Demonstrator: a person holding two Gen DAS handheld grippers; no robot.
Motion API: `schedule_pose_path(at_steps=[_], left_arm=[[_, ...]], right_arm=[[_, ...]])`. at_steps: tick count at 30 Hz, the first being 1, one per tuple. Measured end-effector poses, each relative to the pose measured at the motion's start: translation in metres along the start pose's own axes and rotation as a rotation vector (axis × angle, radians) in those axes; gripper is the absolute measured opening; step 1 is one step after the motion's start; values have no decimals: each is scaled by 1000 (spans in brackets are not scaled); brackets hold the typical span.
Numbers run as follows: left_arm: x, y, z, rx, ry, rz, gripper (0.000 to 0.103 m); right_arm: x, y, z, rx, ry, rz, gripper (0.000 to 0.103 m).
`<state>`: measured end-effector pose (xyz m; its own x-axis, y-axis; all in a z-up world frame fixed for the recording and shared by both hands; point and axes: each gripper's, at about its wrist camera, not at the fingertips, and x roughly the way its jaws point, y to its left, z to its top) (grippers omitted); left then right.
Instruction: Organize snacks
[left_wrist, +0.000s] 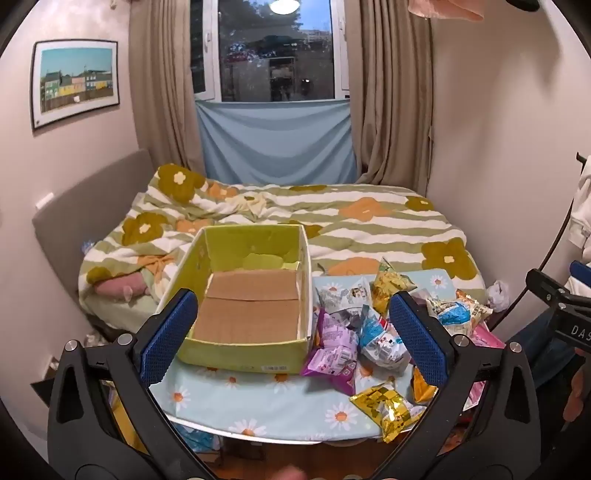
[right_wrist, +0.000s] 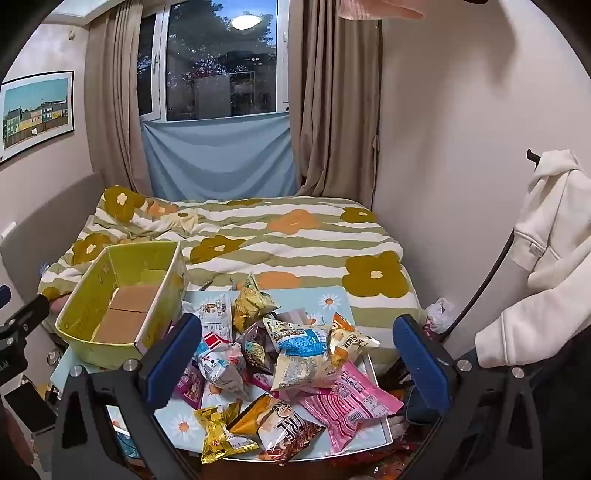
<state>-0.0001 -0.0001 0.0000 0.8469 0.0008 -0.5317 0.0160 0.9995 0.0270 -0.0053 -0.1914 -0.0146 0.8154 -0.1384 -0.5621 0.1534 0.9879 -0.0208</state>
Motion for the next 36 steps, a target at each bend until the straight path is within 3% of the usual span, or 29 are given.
schedule_pose_path(at_steps=[5,6,17,36], left_arm=[[-1,8,0,-7,4,-1,103],[-4,0,4,33,-13,16,103],[-2,0,0,7,-2,7,103],[-1,2,0,-3,-1,54,103]], right_arm=[[-4,6,2,-1,2,2,103],[-1,2,3,12,12,1,103],[-2,10,7,1,15,1,103],[9,8,8,-17,14,65,103]])
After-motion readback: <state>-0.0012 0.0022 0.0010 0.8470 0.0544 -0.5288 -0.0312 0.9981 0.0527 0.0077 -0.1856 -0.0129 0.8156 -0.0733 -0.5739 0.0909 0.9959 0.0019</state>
